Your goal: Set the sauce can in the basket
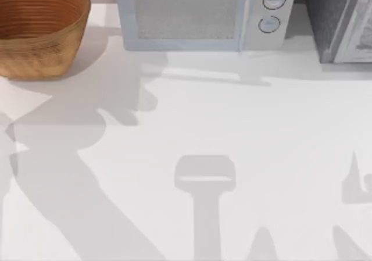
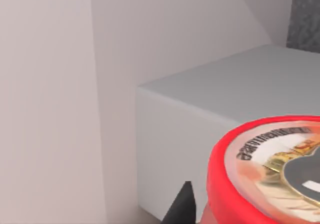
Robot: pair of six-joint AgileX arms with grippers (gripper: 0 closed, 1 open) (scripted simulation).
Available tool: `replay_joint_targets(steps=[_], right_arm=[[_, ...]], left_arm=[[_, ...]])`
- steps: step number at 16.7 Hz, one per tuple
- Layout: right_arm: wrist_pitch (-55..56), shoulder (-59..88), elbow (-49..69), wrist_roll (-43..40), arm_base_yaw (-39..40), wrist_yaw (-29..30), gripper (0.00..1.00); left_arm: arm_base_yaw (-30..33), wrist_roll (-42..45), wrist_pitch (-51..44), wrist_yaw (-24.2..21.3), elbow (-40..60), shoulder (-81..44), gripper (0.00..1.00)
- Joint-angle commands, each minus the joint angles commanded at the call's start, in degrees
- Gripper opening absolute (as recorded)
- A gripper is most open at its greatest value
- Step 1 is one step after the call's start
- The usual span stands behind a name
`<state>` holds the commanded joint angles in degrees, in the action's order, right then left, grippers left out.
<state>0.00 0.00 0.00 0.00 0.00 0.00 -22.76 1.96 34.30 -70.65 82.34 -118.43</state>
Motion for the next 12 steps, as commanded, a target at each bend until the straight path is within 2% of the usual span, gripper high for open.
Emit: replay_joint_targets(steps=[3, 12], right_arm=[[0.0, 0.0, 0.0, 0.0, 0.0, 0.0, 1.0], [0.0, 0.0, 0.0, 0.0, 0.0, 0.0, 1.0]], left_arm=[[0.33, 0.17, 0.27, 0.28, 0.02, -0.47, 0.0], [6.39, -0.51, 2.24, 6.31, 4.78, -6.54, 0.0]])
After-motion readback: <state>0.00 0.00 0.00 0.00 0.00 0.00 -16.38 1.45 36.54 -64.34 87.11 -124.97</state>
